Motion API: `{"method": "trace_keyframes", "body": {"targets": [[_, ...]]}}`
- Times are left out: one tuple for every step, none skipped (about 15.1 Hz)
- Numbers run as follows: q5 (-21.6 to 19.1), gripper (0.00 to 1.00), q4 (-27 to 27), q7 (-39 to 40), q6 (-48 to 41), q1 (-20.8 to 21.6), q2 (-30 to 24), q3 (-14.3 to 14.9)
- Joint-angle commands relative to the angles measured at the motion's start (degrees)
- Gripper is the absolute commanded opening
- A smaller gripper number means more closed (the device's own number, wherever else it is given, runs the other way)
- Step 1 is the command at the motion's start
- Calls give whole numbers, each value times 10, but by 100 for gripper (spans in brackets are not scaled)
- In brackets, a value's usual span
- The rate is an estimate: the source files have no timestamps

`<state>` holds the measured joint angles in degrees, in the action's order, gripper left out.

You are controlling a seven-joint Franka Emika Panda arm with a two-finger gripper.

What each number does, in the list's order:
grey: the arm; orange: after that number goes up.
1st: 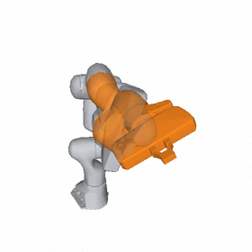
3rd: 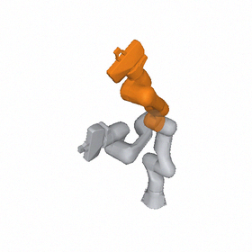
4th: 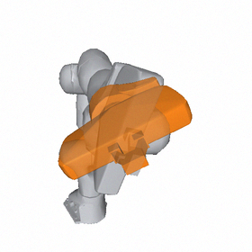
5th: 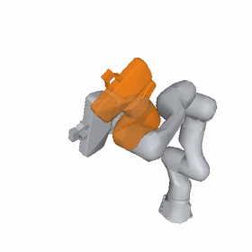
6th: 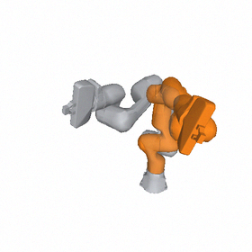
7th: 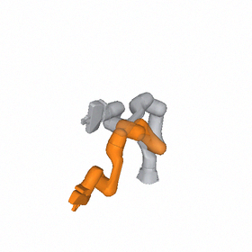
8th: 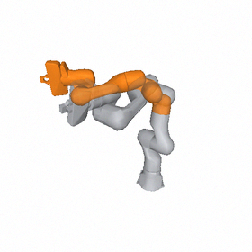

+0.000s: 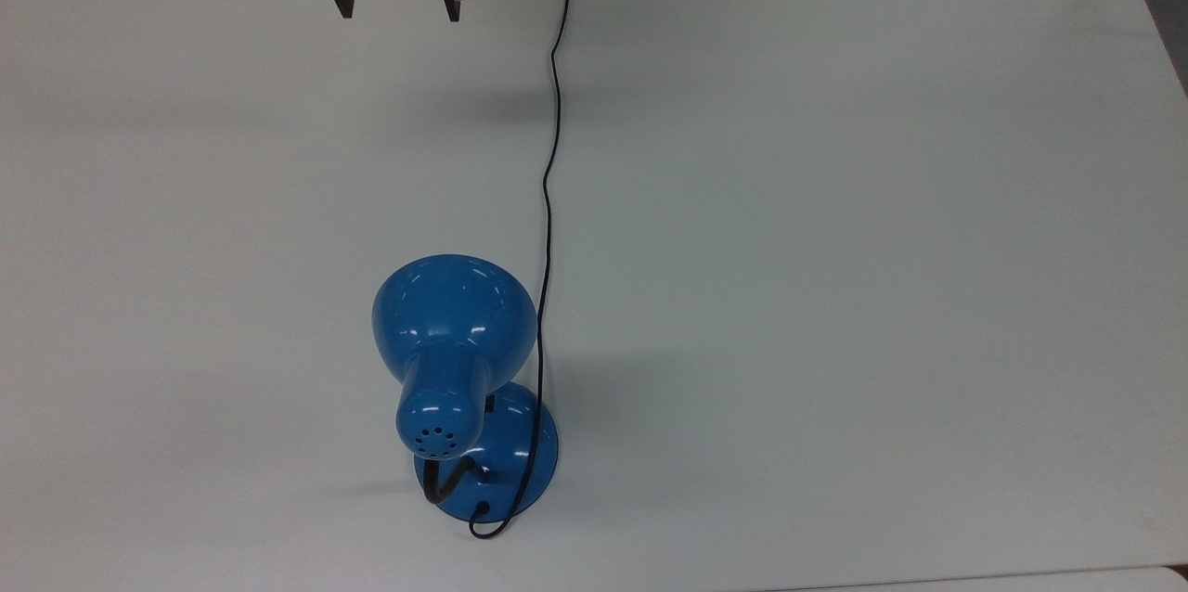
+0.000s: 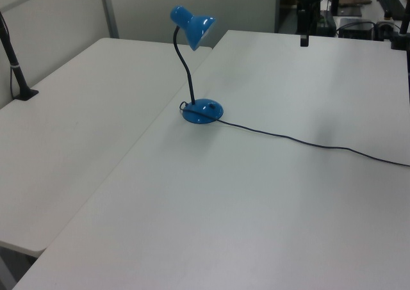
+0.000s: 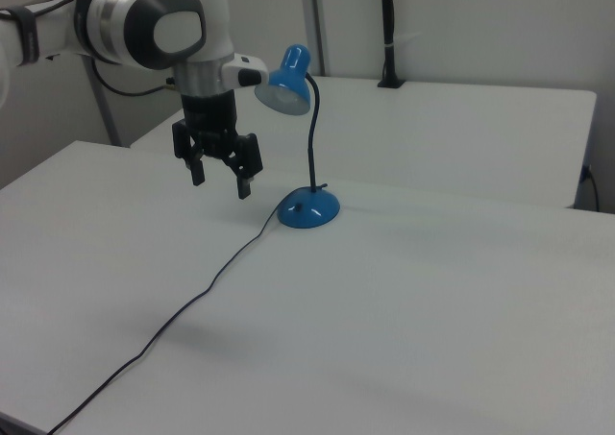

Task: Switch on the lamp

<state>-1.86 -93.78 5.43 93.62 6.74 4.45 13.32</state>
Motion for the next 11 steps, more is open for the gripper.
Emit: {"method": "trace_keyframes", "body": {"targets": [[4, 79, -3, -1, 22, 2, -1, 0], [-1, 61, -3, 0, 37, 4, 10, 0], [-2, 39, -3, 1, 52, 6, 20, -1], [-4, 17, 0, 0, 70, 6, 28, -3], [-16, 1, 1, 0, 92, 6, 35, -3], [-34, 0, 1, 1, 117, 6, 44, -3], [-47, 0, 1, 0, 146, 6, 55, -3], [-52, 0, 1, -1, 175, 8, 65, -4], [-52, 0, 1, -6, 198, 9, 78, -5], [-53, 0, 2, -7, 218, 10, 89, -6], [-53, 0, 4, -8, 238, 13, 102, -6]]}}
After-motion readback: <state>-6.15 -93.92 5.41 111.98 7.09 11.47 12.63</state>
